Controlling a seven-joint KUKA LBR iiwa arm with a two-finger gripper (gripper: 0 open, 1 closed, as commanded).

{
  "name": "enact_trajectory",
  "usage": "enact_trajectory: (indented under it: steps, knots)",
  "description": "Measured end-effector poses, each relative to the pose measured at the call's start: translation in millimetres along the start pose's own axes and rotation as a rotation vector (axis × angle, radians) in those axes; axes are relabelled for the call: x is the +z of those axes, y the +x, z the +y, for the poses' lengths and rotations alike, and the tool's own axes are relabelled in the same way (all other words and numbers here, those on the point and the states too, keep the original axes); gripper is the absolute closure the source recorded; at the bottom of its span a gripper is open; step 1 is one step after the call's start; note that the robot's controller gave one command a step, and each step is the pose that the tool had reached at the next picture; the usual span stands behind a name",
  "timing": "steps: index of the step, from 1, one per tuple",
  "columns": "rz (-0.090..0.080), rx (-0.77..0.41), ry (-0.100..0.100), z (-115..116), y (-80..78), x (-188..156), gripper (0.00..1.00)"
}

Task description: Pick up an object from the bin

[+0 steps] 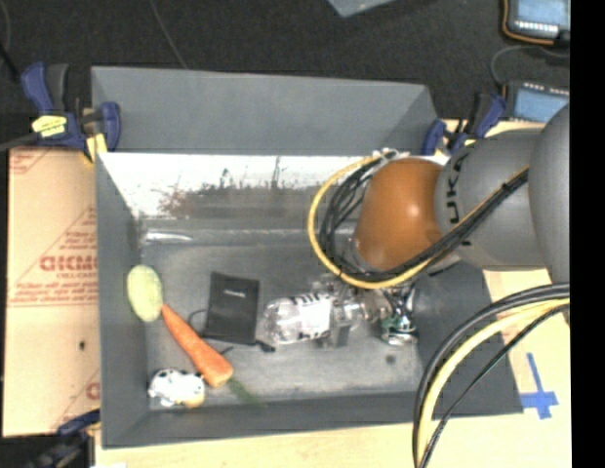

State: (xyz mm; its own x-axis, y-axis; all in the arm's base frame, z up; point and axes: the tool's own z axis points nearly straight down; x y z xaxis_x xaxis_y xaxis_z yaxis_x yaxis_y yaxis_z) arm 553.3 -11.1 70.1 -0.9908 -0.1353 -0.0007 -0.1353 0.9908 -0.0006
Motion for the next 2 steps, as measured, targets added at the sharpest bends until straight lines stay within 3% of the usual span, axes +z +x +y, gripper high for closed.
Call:
enact_trajectory:
  steps: [2]
  knots:
    - [0.000, 0.003, -0.001, 0.4, -0.1, 0.0, 1.00]
